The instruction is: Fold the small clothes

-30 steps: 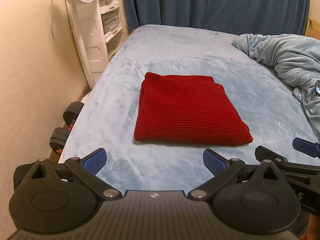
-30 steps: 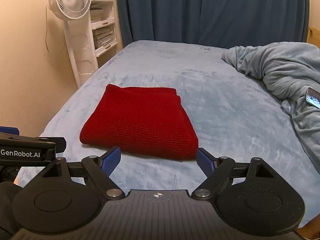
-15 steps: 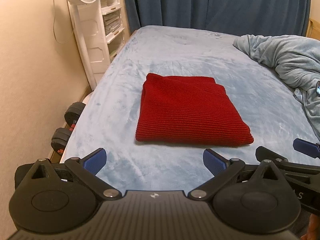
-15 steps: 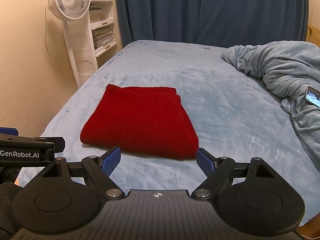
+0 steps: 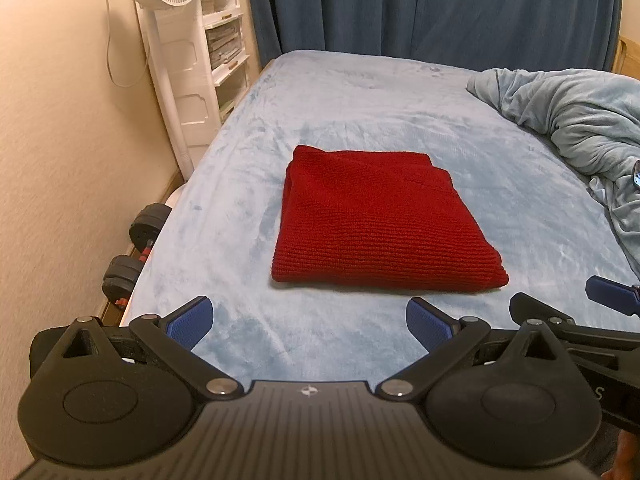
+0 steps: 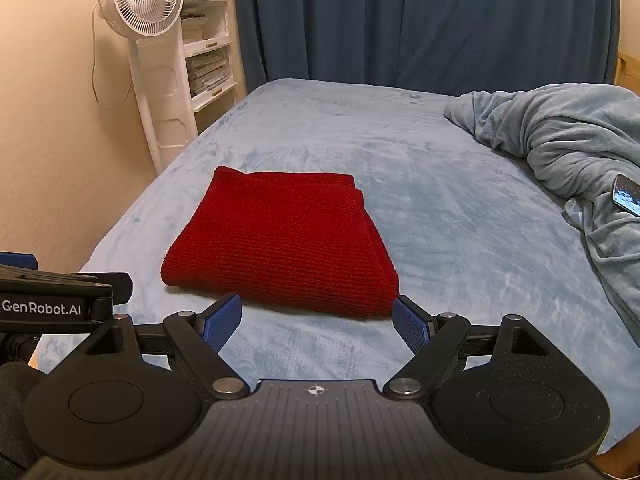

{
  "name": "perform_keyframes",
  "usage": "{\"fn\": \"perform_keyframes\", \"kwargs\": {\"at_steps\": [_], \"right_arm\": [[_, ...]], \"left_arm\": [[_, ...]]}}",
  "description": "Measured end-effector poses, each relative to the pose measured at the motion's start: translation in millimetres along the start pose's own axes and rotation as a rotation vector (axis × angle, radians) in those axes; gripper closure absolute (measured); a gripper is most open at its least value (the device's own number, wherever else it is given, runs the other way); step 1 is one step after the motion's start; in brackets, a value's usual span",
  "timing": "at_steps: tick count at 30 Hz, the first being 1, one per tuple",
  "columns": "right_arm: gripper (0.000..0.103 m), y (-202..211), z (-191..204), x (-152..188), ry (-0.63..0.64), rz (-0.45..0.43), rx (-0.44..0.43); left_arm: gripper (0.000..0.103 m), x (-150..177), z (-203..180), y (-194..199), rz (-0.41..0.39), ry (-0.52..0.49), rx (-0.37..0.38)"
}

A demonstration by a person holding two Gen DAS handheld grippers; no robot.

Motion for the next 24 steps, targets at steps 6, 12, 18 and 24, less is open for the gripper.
{"fn": "perform_keyframes", "kwargs": {"at_steps": [6, 12, 18, 24], "right_arm": [[0.019, 0.0, 0.3, -0.3, 0.001, -0.001, 0.0], [0.019, -0.3, 0.2, 0.1, 0.009, -0.003, -0.002], [0.019, -0.3, 0.4, -0.1, 0.009, -0.003, -0.002], [0.019, 0.1, 0.8, -1.3, 0.01, -0.003, -0.002]], "left_arm": [[0.0, 0.1, 0.0, -0.2, -0.001, -0.001, -0.001], [0.0, -0.4, 1.2, -1.4, -0.003, -0.001, -0.006], [0.0, -0.5, 1.5, -1.6, -0.004, 0.0, -0.006], [0.0, -0.3, 0.7, -1.3, -0.003, 0.0, -0.006]]}}
Point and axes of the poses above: each gripper's, at about its wrist camera, not at the fingertips, and y roughly against the way its jaws point, z to its left, x to its underside, the point moved 5 cm from there along -y, roughly the way its jaws point, and after that the axes turned 9 degrees about -x, right-handed, at the moved point
